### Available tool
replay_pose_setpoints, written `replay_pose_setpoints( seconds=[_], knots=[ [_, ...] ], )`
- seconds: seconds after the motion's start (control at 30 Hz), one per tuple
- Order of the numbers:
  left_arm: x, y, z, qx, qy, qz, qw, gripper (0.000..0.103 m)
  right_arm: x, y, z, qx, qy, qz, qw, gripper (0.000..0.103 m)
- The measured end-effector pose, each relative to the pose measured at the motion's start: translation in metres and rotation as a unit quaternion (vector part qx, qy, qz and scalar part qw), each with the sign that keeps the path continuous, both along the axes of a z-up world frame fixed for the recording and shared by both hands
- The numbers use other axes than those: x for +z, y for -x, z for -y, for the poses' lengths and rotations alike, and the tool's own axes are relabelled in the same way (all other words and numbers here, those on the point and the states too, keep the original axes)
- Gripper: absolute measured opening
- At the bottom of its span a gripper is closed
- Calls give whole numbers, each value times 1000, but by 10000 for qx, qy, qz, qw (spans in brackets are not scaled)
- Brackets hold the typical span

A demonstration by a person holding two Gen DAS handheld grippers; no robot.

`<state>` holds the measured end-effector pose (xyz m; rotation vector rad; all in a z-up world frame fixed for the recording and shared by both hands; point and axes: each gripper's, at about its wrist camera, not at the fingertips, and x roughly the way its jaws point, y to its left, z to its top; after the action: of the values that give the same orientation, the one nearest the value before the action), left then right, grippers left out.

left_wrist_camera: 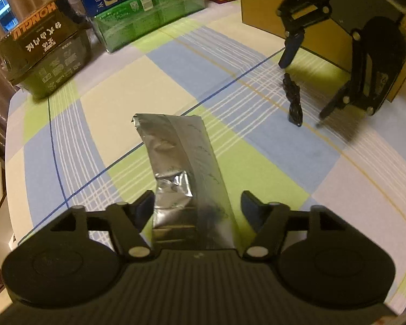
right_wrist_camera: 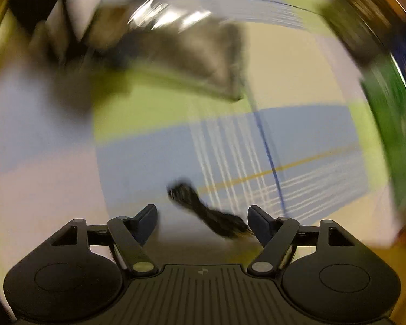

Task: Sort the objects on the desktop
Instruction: 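Grasp the foil bag with the left gripper while the right gripper grasps the black cable, then lift the foil bag and cable and carry both toward the cardboard box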

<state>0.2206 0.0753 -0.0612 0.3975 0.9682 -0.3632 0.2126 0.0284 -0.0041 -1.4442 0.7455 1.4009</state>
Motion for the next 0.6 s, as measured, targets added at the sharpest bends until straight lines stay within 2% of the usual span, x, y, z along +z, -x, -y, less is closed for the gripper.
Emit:
replay_pose_setpoints(
  seconds=[0.03,0.1,0.2,0.27,0.3,0.37,0.43,0.5,0.6],
  knots=[
    [-1,1,2,-12,-41,42,10000,67,-4,4,3,341,112,207,9991,71],
    [-2,-1,3,-24,-62,100,9999,67,-6,5,6,615,149,269,9976,71],
    [-3,-6,1,83,52,151,9998,67,-3,-7,8,442,-4,12,9990,71],
    [-5,-10,1,186,81,117,9997,67,-6,-14,1,287,77,-78,9995,68],
    [-6,-13,0,221,76,94,9997,67,-8,-18,-3,131,185,-113,9997,59],
    [-9,-17,0,278,88,30,9996,67,-11,-22,-4,-85,192,-239,9995,52],
    [-12,-20,-2,360,120,-77,9992,67,-9,-27,-5,-419,164,-414,9981,33],
    [-14,-24,-3,487,115,-224,9985,62,-8,-30,-3,-698,150,-480,9963,23],
    [-17,-27,-4,652,181,-407,9969,57,-6,-34,2,-1246,107,-645,9901,22]
  ],
)
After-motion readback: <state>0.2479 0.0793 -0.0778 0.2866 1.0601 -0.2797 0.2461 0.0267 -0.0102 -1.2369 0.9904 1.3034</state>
